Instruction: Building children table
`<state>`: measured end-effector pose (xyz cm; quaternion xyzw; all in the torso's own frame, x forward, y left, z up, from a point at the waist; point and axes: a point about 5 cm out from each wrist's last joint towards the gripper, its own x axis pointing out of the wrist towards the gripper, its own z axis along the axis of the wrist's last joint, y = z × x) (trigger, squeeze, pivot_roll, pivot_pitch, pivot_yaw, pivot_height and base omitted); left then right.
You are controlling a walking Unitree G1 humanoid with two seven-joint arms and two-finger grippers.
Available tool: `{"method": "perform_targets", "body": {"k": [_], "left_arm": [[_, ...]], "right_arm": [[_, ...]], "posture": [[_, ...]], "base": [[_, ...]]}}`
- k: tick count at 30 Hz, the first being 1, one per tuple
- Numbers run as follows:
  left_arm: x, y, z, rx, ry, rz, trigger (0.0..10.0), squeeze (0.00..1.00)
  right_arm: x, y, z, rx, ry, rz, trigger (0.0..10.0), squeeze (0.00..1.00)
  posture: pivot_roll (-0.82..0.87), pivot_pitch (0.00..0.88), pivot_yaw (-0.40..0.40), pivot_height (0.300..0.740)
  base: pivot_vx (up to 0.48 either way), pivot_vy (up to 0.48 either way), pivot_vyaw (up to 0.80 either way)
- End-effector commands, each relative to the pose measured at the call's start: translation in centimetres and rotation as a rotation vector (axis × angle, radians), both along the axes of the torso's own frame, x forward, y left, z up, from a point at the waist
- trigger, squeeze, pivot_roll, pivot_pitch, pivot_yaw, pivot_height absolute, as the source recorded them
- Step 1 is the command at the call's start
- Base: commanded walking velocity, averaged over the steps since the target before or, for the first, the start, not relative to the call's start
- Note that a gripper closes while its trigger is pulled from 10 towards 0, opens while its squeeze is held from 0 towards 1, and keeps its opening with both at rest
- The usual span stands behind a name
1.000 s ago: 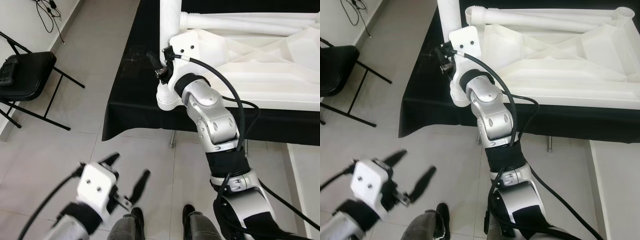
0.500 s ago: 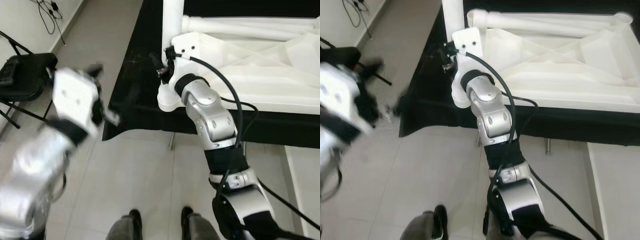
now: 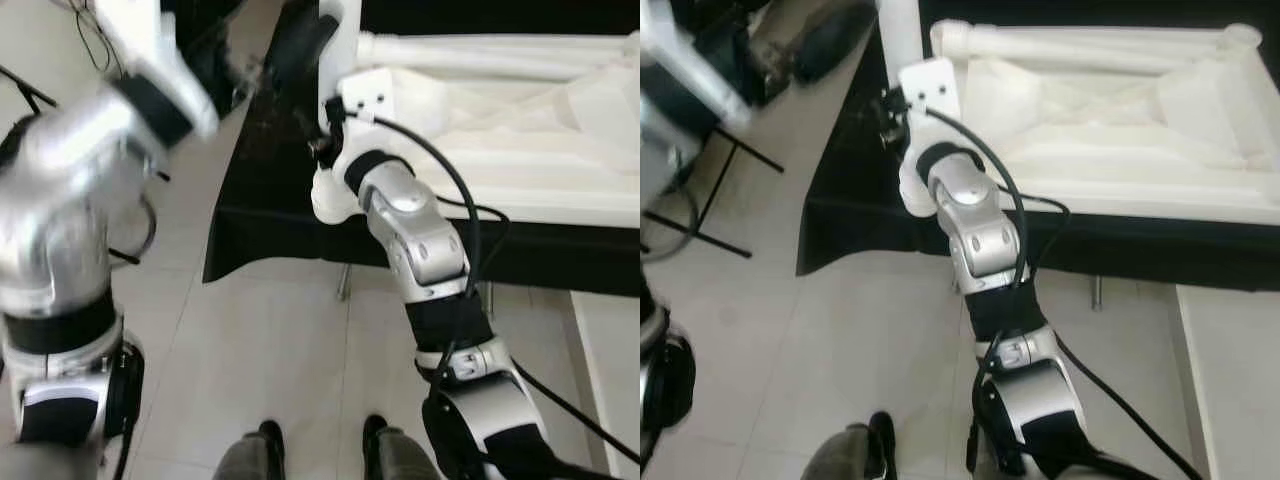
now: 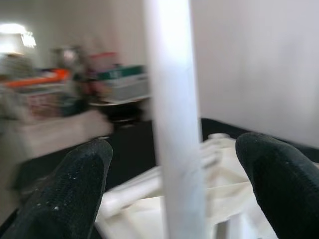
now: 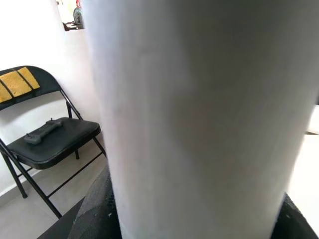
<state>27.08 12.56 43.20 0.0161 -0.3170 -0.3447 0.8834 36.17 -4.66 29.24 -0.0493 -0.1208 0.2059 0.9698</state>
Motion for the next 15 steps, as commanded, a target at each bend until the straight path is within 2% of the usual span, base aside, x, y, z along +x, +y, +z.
{"method": "perform_targets", "body": {"k": [1, 3, 5, 6, 9, 12, 15], "left_arm": [[1.3, 0.5, 0.5, -0.008, 0.066, -0.017, 10.0, 0.0], [1.7, 0.5, 0.7, -0.014, 0.085, -0.023, 10.0, 0.0], [2.8, 1.1, 1.0, 0.014, 0.11, 0.015, 10.0, 0.0], [2.8, 1.1, 1.0, 0.014, 0.11, 0.015, 10.0, 0.0], [4.6, 1.7, 0.5, 0.056, 0.201, 0.024, 10.0, 0.0], [5.3, 1.6, -0.3, 0.097, 0.241, 0.011, 10.0, 0.0], [5.9, 0.1, -1.7, 0.189, 0.292, -0.031, 10.0, 0.0]], "right_arm": [[0.7, -0.1, -5.6, -0.034, 0.239, -0.01, 10.0, 0.0], [0.7, 0.0, -5.5, -0.033, 0.237, -0.007, 10.0, 0.0], [0.6, 0.1, -5.4, -0.028, 0.231, -0.001, 10.0, 0.0], [0.6, 0.1, -5.4, -0.028, 0.231, -0.001, 10.0, 0.0], [0.6, 0.2, -5.2, -0.023, 0.226, 0.006, 10.0, 0.0], [0.6, 0.2, -5.2, -0.021, 0.224, 0.009, 10.0, 0.0], [0.6, 0.4, -5.1, -0.021, 0.219, 0.017, 10.0, 0.0]], "posture": [[0.09, 0.306, 0.077, 0.74], [0.09, 0.306, 0.077, 0.74], [0.09, 0.303, 0.081, 0.74], [0.09, 0.303, 0.081, 0.74], [0.09, 0.302, 0.081, 0.74], [0.09, 0.298, 0.084, 0.74], [0.09, 0.3, 0.087, 0.74]], "base": [[0.0, 0.0, 0.0], [0.0, 0.0, 0.0], [0.0, 0.0, 0.0], [0.0, 0.0, 0.0], [0.0, 0.0, 0.0], [0.0, 0.0, 0.0], [0.0, 0.0, 0.0]]}}
